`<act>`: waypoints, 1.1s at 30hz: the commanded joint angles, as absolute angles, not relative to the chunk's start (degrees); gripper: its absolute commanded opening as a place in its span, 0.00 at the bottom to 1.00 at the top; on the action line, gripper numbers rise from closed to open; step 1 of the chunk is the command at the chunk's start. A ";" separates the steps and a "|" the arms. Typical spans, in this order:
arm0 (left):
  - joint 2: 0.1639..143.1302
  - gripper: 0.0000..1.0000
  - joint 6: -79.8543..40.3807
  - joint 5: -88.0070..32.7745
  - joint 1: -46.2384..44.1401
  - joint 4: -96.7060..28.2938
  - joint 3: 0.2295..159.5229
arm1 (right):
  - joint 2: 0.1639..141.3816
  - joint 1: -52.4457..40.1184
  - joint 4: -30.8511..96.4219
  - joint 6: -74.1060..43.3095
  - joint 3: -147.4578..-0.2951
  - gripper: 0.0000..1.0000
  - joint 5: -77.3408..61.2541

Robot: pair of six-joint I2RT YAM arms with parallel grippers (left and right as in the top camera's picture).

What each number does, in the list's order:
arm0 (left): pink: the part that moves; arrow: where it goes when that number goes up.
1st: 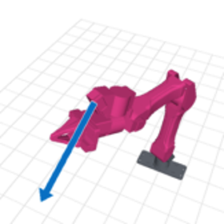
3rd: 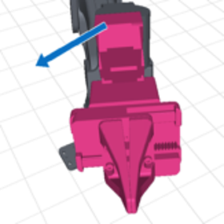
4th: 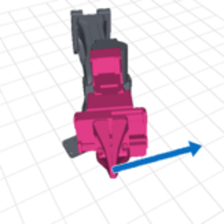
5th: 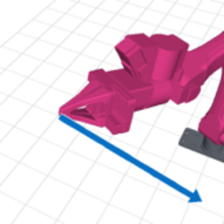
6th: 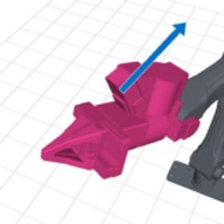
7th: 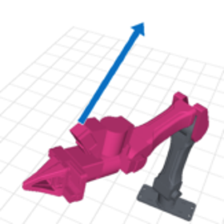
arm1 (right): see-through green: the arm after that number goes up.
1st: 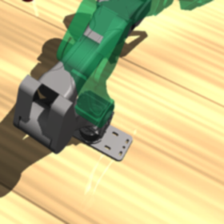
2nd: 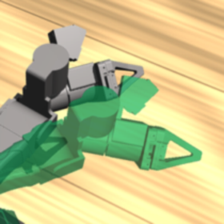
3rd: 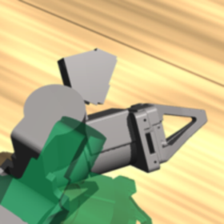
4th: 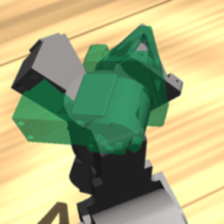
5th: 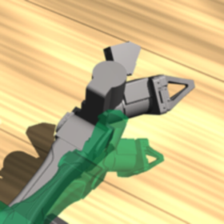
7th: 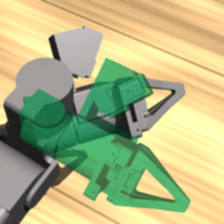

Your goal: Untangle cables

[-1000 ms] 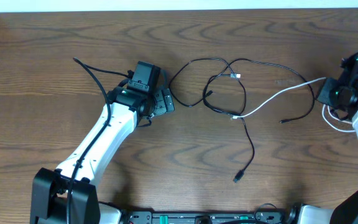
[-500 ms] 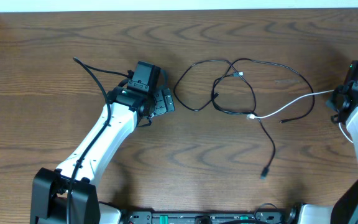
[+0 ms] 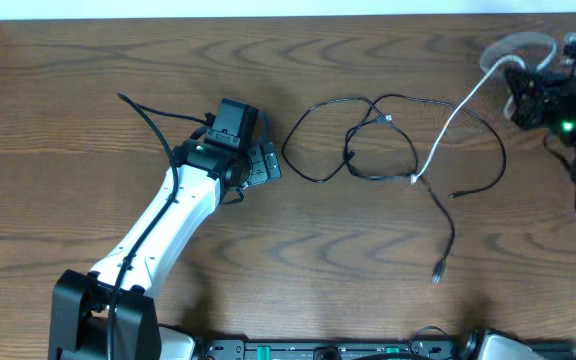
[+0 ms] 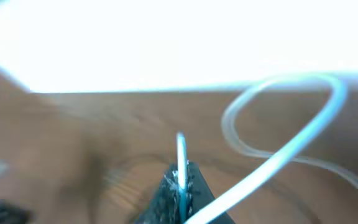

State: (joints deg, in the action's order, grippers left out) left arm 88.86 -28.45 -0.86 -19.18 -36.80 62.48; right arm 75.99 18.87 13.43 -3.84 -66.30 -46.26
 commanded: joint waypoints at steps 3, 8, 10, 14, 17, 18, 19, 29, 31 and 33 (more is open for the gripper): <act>88.75 0.99 -28.12 0.49 -19.05 -36.75 62.52 | 70.57 20.34 14.15 -1.85 -67.35 0.01 -37.10; 88.75 0.99 -28.10 0.49 -19.05 -36.75 62.52 | 72.07 20.38 21.12 -2.52 -67.33 0.01 5.28; 88.75 0.99 -28.10 0.49 -19.05 -36.75 62.52 | 73.87 20.64 23.00 -5.74 -67.33 0.01 19.35; 88.75 1.00 -28.10 0.49 -19.05 -36.75 62.52 | 77.28 22.24 25.69 -8.86 -67.33 0.01 17.06; 88.75 0.99 -28.10 0.49 -19.05 -36.75 62.52 | 79.48 22.68 29.32 -10.26 -67.33 0.01 -0.36; 88.75 0.99 -28.10 0.49 -19.05 -36.75 62.52 | 79.99 22.61 30.92 -10.28 -67.33 0.01 -5.37; 88.75 0.99 -28.10 0.49 -19.05 -36.77 62.52 | 80.58 22.44 33.74 -10.31 -67.33 0.01 -12.27; 88.75 1.00 -28.10 0.49 -19.05 -36.77 62.52 | 81.69 17.19 57.56 -8.25 -67.31 0.01 -35.55; 88.75 1.00 -28.10 0.49 -19.05 -36.77 62.52 | 81.08 15.27 60.51 -0.34 -67.31 0.01 -47.62; 88.75 1.00 -28.10 0.49 -19.05 -36.77 62.52 | 79.92 13.63 61.69 8.01 -67.31 0.01 -61.25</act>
